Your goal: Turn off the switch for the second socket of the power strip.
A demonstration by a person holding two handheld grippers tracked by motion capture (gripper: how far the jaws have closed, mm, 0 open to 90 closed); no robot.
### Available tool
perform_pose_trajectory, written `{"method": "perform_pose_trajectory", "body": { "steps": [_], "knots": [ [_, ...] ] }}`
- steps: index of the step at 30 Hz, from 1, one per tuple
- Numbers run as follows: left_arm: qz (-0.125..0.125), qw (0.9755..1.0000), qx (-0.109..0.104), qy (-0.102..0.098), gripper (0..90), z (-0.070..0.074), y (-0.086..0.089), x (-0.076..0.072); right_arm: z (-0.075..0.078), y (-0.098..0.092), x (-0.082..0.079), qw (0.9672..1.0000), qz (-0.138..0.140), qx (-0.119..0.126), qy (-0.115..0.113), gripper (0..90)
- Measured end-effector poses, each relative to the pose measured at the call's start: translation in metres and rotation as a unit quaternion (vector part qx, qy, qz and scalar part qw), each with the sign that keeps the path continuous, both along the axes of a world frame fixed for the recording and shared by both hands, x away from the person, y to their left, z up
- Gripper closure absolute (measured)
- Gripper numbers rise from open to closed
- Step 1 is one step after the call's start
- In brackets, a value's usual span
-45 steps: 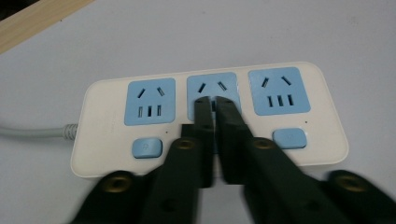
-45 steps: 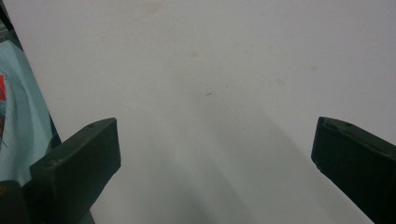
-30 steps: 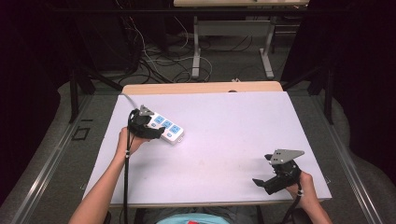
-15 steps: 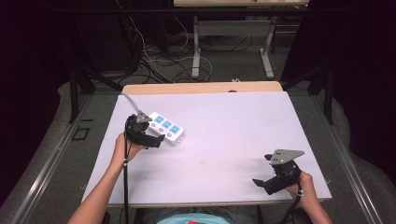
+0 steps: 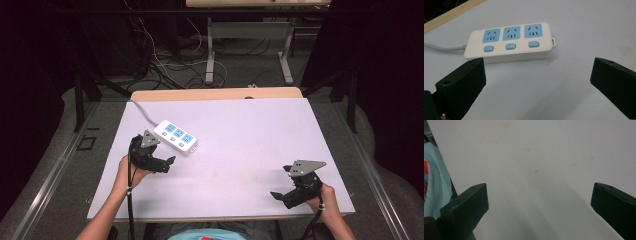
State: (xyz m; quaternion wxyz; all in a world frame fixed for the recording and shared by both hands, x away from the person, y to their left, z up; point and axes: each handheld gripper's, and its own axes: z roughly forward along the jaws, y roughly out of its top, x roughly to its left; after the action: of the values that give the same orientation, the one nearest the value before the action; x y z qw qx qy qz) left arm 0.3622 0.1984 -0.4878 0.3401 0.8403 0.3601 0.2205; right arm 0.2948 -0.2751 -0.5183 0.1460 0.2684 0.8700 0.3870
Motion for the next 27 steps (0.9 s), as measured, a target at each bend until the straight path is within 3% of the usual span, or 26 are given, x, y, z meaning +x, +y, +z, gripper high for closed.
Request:
{"method": "perform_pose_trajectory", "body": {
  "steps": [6, 18, 27],
  "knots": [
    [-0.007, 1.0000, 0.001, -0.005, 0.0, -0.001, 0.003, -0.017, 0.000, 0.000, 0.000, 1.0000, 0.001, -0.004, 0.004, 0.8],
    [0.004, 0.9997, -0.021, -0.014, 0.0, -0.011, 0.022, -0.049, 0.000, 0.000, 0.000, 1.0000, 0.000, -0.005, 0.000, 0.8],
    [0.001, 0.9997, -0.016, -0.021, 0.0, -0.015, 0.031, -0.062, 0.000, 0.001, 0.000, 1.0000, -0.002, -0.004, 0.004, 0.8]
  ]
}}
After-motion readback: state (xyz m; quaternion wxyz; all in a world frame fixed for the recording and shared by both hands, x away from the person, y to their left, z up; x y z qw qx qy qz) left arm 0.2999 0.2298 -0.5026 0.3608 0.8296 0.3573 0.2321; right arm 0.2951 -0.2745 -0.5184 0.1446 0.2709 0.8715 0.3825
